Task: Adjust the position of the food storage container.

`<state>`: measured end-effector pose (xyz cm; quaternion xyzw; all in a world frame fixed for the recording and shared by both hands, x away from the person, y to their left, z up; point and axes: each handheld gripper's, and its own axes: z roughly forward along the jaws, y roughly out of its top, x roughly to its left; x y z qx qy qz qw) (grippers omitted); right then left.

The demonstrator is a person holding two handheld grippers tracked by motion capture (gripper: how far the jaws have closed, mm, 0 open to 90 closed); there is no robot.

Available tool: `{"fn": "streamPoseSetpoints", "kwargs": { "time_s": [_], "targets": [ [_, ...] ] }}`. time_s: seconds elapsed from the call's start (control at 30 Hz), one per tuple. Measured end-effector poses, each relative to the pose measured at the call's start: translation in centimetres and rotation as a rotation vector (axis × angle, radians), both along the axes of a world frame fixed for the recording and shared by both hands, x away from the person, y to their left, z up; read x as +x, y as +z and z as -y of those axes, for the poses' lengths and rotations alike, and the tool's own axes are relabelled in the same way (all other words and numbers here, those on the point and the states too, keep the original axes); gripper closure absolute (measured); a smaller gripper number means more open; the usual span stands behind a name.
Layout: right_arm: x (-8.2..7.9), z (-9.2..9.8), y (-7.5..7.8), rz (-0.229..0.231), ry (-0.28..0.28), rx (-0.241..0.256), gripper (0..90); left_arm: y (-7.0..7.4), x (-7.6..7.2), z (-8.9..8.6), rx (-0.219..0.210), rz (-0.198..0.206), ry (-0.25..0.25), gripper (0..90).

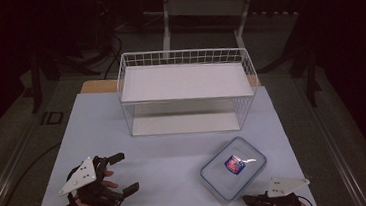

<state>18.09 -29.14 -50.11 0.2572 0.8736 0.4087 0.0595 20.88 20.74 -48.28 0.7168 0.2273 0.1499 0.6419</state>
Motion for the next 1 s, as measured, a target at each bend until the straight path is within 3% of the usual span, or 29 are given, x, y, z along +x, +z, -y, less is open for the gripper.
{"fn": "streamPoseSetpoints", "kwargs": {
  "time_s": [0.1, 0.47, 1.0],
  "targets": [
    [0.3, -0.5, -0.8, -0.016, 0.001, -0.044, 89.8, 0.0, 0.0, 0.0, 0.002, 0.0, -0.004, 0.5],
    [1.6, -2.0, -1.7, -0.029, 0.017, -0.113, 89.9, 0.0, 0.0, 0.1, 0.006, -0.002, -0.004, 0.5],
    [3.9, -6.9, -2.0, -0.007, 0.106, -0.139, 90.0, -0.1, 0.0, 0.1, 0.019, 0.004, -0.002, 0.5]
  ]
}}
